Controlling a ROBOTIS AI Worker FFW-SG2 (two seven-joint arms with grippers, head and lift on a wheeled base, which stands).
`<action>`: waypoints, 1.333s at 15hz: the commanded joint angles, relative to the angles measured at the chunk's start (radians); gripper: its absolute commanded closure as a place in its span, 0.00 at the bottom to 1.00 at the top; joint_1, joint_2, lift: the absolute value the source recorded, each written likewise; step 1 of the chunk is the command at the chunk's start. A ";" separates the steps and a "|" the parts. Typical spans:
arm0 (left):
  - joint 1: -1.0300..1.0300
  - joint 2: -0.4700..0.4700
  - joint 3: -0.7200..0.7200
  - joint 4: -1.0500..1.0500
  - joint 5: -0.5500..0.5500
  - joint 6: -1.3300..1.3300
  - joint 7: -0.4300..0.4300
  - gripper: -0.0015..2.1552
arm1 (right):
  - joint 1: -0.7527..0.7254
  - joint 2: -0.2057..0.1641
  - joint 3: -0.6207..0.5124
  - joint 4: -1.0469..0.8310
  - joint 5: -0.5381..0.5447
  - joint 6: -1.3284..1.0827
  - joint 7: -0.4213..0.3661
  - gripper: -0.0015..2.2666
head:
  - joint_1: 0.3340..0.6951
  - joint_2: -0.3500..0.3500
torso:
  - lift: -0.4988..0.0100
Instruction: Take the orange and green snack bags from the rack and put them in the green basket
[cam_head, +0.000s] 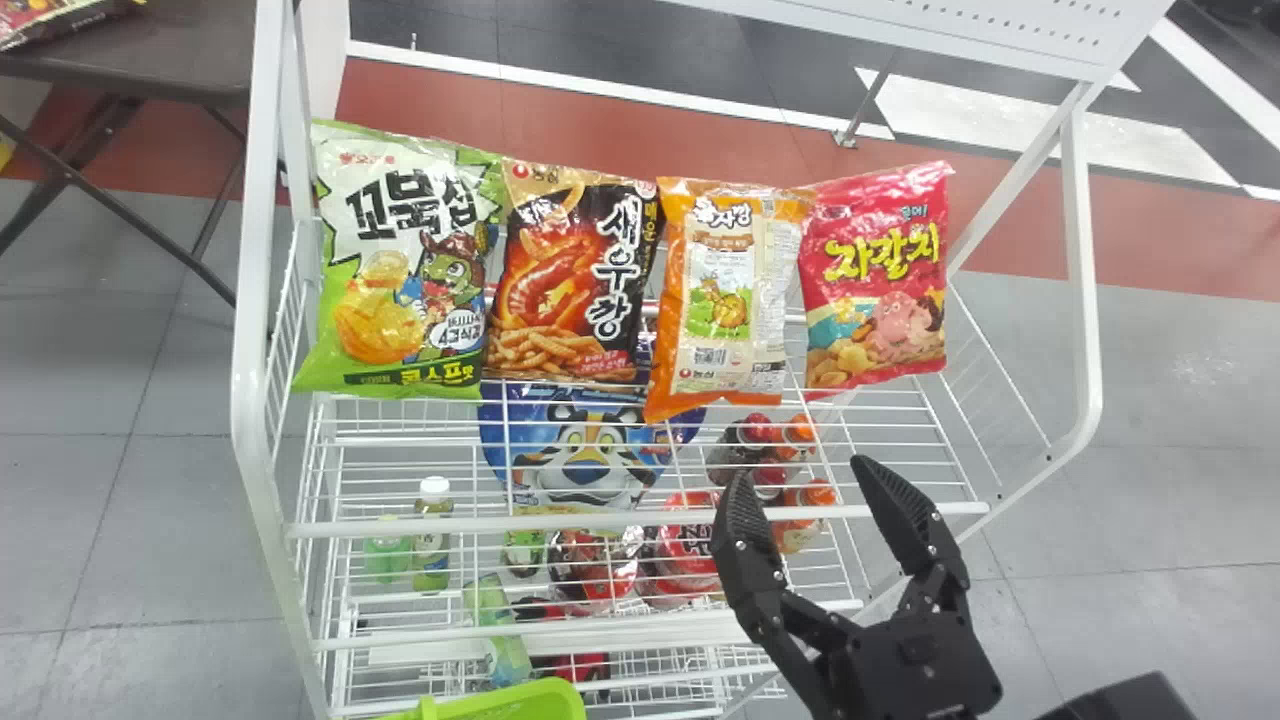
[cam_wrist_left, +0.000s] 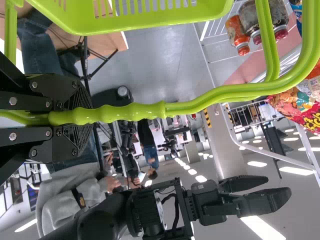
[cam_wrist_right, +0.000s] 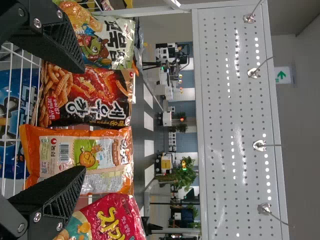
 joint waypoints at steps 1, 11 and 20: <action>0.001 0.000 0.000 0.001 0.000 0.000 0.000 1.00 | 0.000 0.000 0.001 0.000 0.000 0.000 0.000 0.06 | 1.00 0.00 | 0.98; 0.007 0.006 -0.018 -0.008 -0.011 -0.003 -0.002 1.00 | -0.072 0.004 0.081 0.023 0.055 0.055 -0.003 0.06 | 1.00 0.00 | 0.98; 0.007 0.012 -0.046 0.003 -0.037 -0.003 -0.003 1.00 | -0.347 0.035 0.289 0.126 0.178 0.374 -0.044 0.06 | 1.00 0.01 | 0.98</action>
